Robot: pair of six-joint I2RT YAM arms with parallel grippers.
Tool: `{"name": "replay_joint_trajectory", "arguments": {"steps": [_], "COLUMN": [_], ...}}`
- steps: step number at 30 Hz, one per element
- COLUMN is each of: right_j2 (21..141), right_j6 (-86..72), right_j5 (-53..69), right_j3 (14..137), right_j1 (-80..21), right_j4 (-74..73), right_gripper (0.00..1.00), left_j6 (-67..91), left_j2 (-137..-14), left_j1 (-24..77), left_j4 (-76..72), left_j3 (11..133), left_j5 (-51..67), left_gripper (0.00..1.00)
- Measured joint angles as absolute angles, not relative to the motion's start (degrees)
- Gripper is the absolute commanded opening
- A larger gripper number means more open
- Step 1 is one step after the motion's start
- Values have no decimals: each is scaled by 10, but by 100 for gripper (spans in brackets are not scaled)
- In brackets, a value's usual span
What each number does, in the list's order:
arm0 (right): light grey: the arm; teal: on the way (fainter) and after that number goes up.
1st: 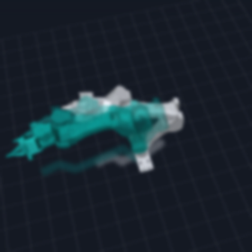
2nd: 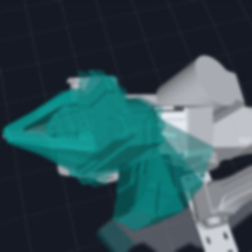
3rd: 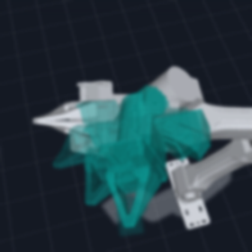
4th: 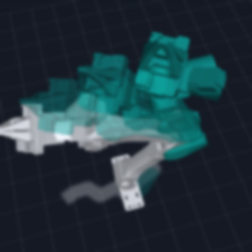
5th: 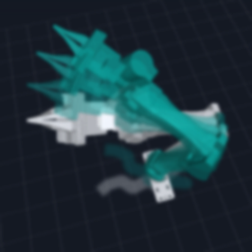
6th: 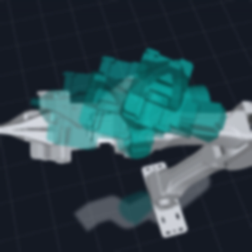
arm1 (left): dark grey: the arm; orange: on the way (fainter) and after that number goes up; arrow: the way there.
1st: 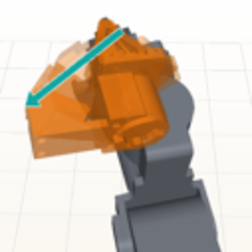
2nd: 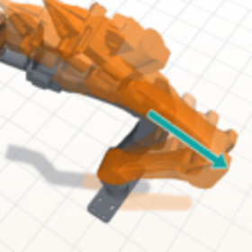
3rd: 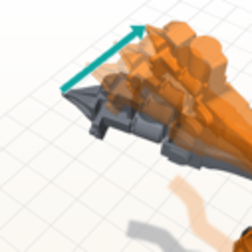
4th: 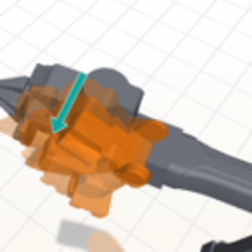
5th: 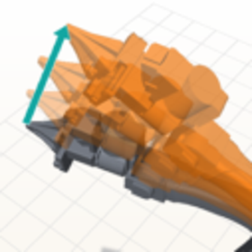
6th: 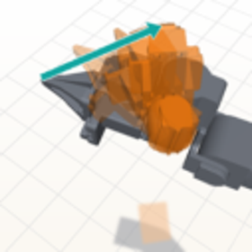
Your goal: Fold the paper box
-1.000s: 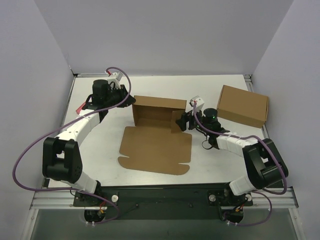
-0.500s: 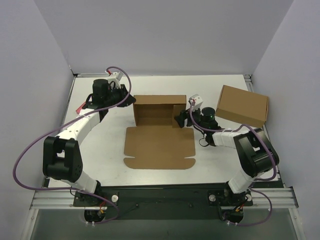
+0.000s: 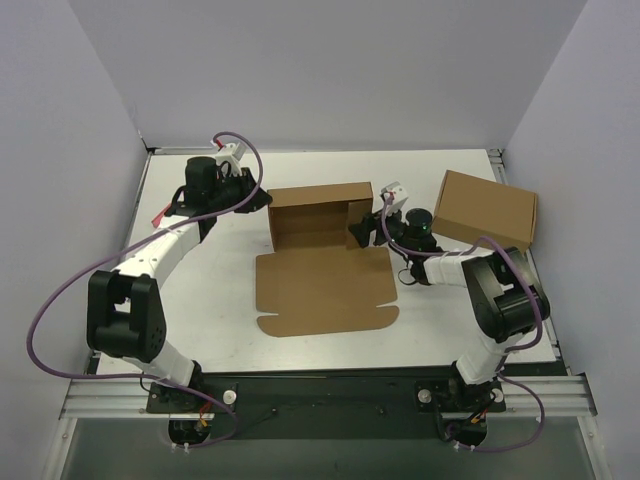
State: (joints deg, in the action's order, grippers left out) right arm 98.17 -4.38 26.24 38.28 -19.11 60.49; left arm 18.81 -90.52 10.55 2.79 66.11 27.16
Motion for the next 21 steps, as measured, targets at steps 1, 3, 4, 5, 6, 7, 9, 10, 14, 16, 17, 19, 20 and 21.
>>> {"name": "replay_joint_trajectory", "arguments": {"steps": [1,3,4,5,6,7,9,10,14,16,17,19,20,21], "right_j2": [985,993,998,1002,1006,1009,1014,1016,1019,1019,1019,1020,1020,1020], "right_j6": [-44,-44,-44,-43,-44,-45,-44,-44,-41,-39,-38,-37,-36,-35], "right_j5": [265,269,271,272,273,275,275,275,274,274,274,274,274,274], "right_j3": [386,394,399,404,408,413,420,423,438,443,446,450,453,454], "right_j1": [-189,-186,-183,-180,-177,-174,-171,-170,-165,-164,-164,-164,-164,-164], "right_j4": [606,608,609,609,609,609,608,606,592,587,584,578,575,573], "right_gripper": [63,53,49,47,43,42,36,34,28,24,24,19,18,17], "left_j6": [188,188,187,187,186,186,185,184,180,178,178,177,176,176], "left_j2": [-906,-907,-907,-907,-907,-907,-908,-908,-908,-908,-908,-908,-908,-908], "left_j1": [105,105,105,104,104,103,103,103,102,100,100,100,100,100], "left_j4": [28,29,29,30,30,30,30,31,34,35,35,35,35,35], "left_j3": [662,664,664,664,664,664,665,665,667,668,668,668,668,668], "left_j5": [273,273,273,274,274,274,274,274,274,275,275,275,275,275], "left_gripper": [27,27,27,27,27,27,26,26,27,26,26,26,26,26]}}
